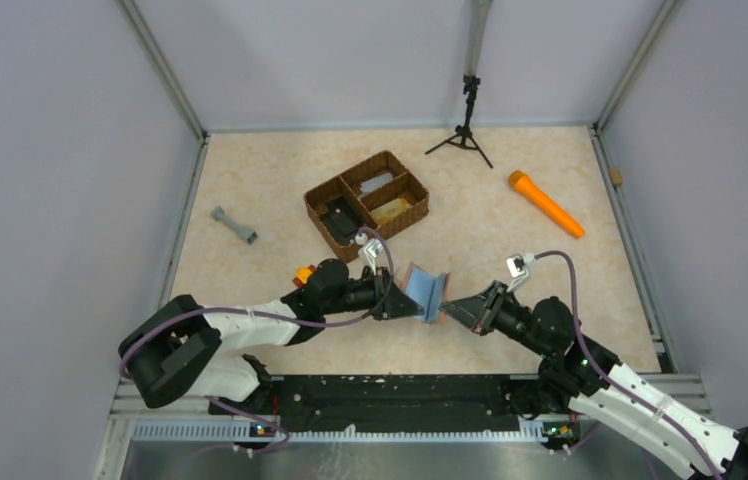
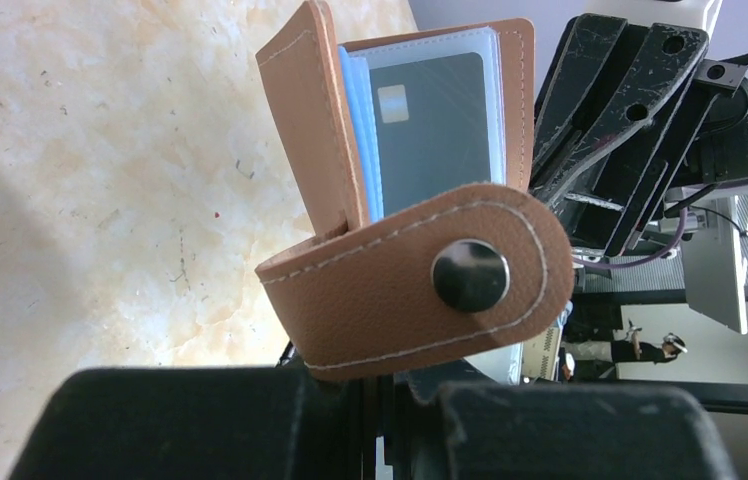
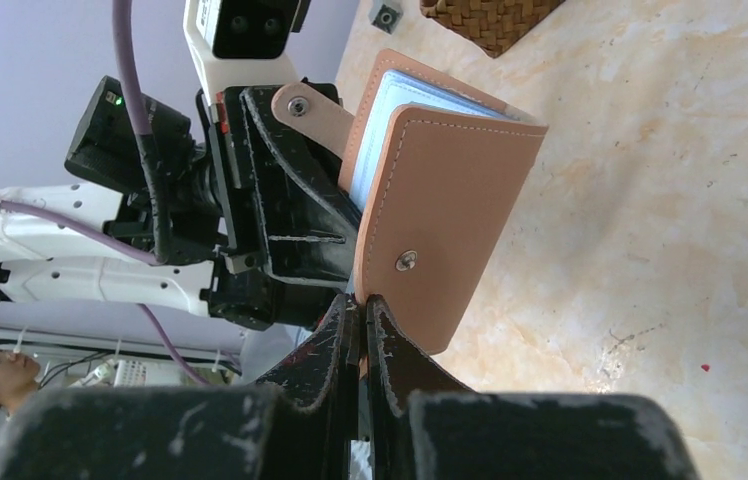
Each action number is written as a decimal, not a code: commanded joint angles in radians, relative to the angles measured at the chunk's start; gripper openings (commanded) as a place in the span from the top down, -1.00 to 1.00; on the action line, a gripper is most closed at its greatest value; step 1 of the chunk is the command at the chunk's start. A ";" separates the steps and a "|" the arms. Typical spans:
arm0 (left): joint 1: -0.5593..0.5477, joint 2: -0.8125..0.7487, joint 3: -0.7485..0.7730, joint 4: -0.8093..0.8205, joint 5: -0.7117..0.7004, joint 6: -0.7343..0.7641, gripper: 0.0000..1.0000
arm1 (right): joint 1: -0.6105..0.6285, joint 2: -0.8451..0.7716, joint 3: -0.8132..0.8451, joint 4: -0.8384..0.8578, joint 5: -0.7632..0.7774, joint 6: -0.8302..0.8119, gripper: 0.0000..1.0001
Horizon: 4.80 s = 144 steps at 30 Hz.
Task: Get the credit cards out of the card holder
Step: Remove the credit card from the card holder.
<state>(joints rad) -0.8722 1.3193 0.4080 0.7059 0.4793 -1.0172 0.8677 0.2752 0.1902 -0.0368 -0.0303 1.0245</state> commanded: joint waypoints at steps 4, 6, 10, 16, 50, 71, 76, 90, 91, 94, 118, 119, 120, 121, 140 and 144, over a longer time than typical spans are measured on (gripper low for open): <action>-0.027 0.014 0.048 0.123 0.059 -0.025 1.00 | -0.003 -0.006 0.017 0.025 0.026 -0.018 1.00; -0.027 0.007 0.045 0.122 0.055 -0.019 1.00 | -0.003 -0.003 0.033 -0.040 0.063 -0.025 1.00; -0.027 -0.020 0.046 0.075 0.035 0.007 1.00 | -0.003 0.029 0.087 -0.185 0.108 -0.046 1.00; -0.028 -0.034 0.052 0.044 0.029 0.026 1.00 | -0.003 0.106 0.101 -0.184 0.057 -0.059 0.79; -0.030 -0.084 0.050 0.033 0.054 0.072 0.41 | -0.003 0.126 0.109 -0.142 0.015 -0.052 0.89; -0.060 0.014 0.114 -0.076 0.047 0.127 -0.53 | -0.002 0.210 0.112 -0.029 -0.071 -0.074 0.97; -0.074 0.026 0.142 -0.149 0.020 0.156 -0.56 | -0.002 0.214 0.115 -0.035 -0.079 -0.076 0.97; -0.083 0.056 0.167 -0.186 0.014 0.164 -0.53 | -0.002 0.219 0.112 -0.027 -0.088 -0.080 0.97; -0.085 0.053 0.167 -0.184 0.014 0.164 -0.60 | -0.002 0.220 0.112 -0.029 -0.087 -0.080 0.97; -0.088 0.044 0.167 -0.184 0.014 0.168 -0.66 | -0.002 0.224 0.112 -0.031 -0.087 -0.081 0.97; -0.083 0.033 0.140 -0.138 0.019 0.150 0.48 | -0.002 0.104 0.065 -0.019 -0.102 -0.065 -0.01; -0.083 0.038 0.140 -0.136 0.019 0.149 0.51 | -0.002 0.112 0.063 -0.022 -0.106 -0.068 -0.05; -0.083 0.042 0.140 -0.134 0.021 0.149 0.55 | -0.002 0.121 0.062 -0.025 -0.110 -0.070 -0.13; -0.083 0.048 0.140 -0.132 0.022 0.147 0.61 | -0.002 0.131 0.060 -0.032 -0.111 -0.071 -0.19; -0.067 0.106 0.175 -0.134 0.071 0.099 0.77 | 0.071 0.352 0.169 -0.237 -0.057 -0.273 -0.88; -0.065 0.115 0.183 -0.125 0.087 0.091 0.77 | 0.093 0.401 0.173 -0.195 -0.039 -0.265 -0.89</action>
<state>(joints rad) -0.9428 1.4258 0.5495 0.4969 0.5301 -0.9119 0.9379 0.6464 0.3126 -0.2527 -0.1116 0.7834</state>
